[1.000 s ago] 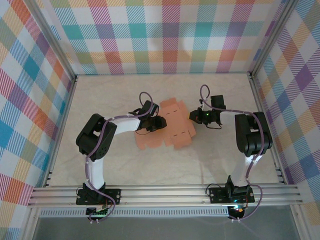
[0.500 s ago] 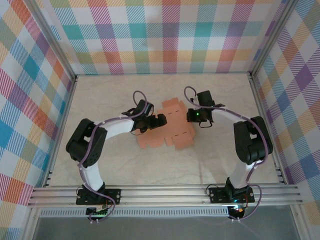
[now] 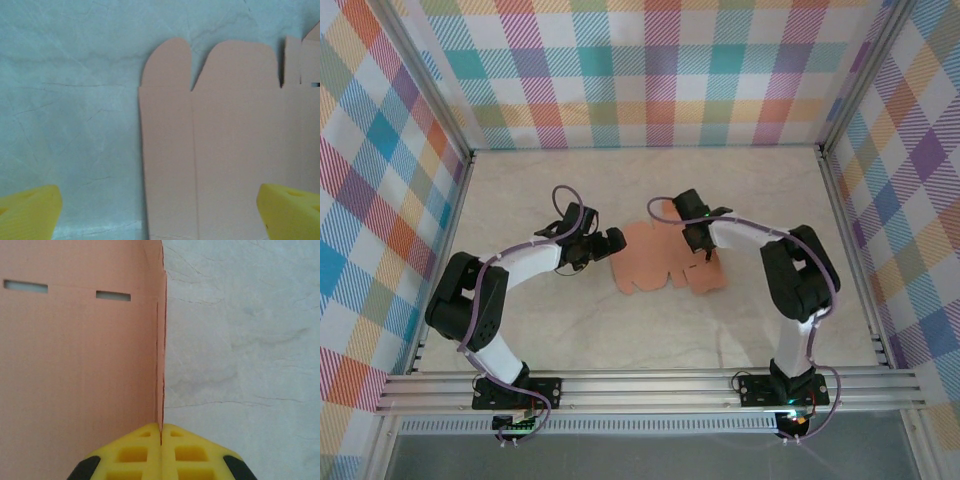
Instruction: Fold the paper box
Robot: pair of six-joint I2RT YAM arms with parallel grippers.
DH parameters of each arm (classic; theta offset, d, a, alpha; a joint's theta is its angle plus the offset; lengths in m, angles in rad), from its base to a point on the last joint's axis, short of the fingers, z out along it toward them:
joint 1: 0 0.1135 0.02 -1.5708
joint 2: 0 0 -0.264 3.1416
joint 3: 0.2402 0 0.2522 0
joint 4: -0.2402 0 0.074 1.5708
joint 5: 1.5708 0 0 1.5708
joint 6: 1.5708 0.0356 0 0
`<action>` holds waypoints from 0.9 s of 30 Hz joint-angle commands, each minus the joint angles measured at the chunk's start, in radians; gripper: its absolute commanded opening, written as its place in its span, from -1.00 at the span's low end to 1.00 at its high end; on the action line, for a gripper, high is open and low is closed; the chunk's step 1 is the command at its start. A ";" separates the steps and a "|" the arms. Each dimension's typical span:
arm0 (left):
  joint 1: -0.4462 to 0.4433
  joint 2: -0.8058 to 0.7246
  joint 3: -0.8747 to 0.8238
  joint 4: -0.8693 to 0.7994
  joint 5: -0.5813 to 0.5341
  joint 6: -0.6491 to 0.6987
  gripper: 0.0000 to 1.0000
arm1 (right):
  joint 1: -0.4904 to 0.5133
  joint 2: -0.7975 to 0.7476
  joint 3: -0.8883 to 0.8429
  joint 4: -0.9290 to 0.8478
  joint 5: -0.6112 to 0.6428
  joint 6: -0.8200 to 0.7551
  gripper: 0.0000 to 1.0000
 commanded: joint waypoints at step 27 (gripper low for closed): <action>0.020 -0.055 -0.034 -0.008 0.005 0.036 1.00 | -0.023 0.084 0.078 -0.120 0.227 0.009 -1.00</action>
